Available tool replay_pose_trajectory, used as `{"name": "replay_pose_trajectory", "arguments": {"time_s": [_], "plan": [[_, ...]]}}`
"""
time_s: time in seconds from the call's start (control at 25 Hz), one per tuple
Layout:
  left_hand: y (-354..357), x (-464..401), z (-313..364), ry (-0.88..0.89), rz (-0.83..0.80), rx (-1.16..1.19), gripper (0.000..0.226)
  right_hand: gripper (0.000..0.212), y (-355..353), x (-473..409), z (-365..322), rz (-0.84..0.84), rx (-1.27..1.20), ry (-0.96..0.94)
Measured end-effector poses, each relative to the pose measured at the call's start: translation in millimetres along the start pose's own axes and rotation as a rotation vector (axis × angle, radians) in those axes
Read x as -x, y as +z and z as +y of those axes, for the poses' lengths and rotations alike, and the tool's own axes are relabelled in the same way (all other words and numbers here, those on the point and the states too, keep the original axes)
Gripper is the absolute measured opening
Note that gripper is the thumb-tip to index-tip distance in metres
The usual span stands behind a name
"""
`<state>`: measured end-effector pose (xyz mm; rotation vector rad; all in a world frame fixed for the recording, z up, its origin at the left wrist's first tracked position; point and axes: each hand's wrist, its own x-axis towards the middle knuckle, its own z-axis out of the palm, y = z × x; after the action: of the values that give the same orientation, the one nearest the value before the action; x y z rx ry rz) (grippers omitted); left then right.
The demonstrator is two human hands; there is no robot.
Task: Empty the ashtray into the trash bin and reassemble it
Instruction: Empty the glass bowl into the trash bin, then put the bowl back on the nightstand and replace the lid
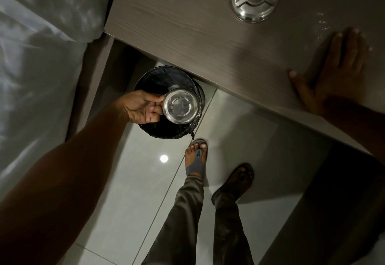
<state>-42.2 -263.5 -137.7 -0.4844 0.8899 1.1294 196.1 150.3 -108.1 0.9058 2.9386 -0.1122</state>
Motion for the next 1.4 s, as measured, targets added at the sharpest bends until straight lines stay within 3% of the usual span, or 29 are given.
{"name": "replay_pose_trajectory", "arguments": {"time_s": [0.12,0.28,0.44,0.6,0.76,0.88,1.0,1.08,1.2,1.4], "plan": [[0.7,1.2,3.0,0.006,-0.024,-0.018,0.002,0.115,0.3,0.7,-0.5,0.002,-0.006,-0.015],[4.8,-2.8,5.7,-0.018,-0.009,-0.015,0.019,0.115,2.4,-0.2,0.9,0.011,-0.017,-0.005],[6.1,-1.4,4.9,-0.008,-0.017,0.009,0.013,0.115,4.7,0.2,2.5,0.011,-0.015,-0.013],[17.6,6.6,5.3,-0.051,0.113,-0.043,0.006,0.115,8.1,-0.7,3.2,0.032,-0.037,-0.014],[56.6,46.6,2.7,0.101,0.108,-0.183,0.006,0.115,7.0,-0.7,-3.5,0.01,-0.033,-0.012],[127.7,76.9,24.1,0.445,0.042,-0.588,0.018,0.112,5.4,-0.4,-3.3,0.013,-0.038,-0.011],[219.7,31.6,42.2,1.167,0.275,-1.317,0.007,0.112,3.9,-3.2,-2.5,-0.01,-0.027,-0.013],[270.4,-16.9,43.6,1.385,0.442,-1.727,0.01,0.112,1.8,-4.3,-0.3,-0.019,-0.024,-0.011],[282.0,-66.7,41.5,1.359,0.434,-1.941,0.015,0.112,3.2,-2.1,0.8,-0.003,-0.024,-0.018],[276.9,-91.7,43.3,1.209,0.4,-2.106,0.022,0.111,2.0,-2.6,0.2,-0.03,-0.024,-0.009]]}}
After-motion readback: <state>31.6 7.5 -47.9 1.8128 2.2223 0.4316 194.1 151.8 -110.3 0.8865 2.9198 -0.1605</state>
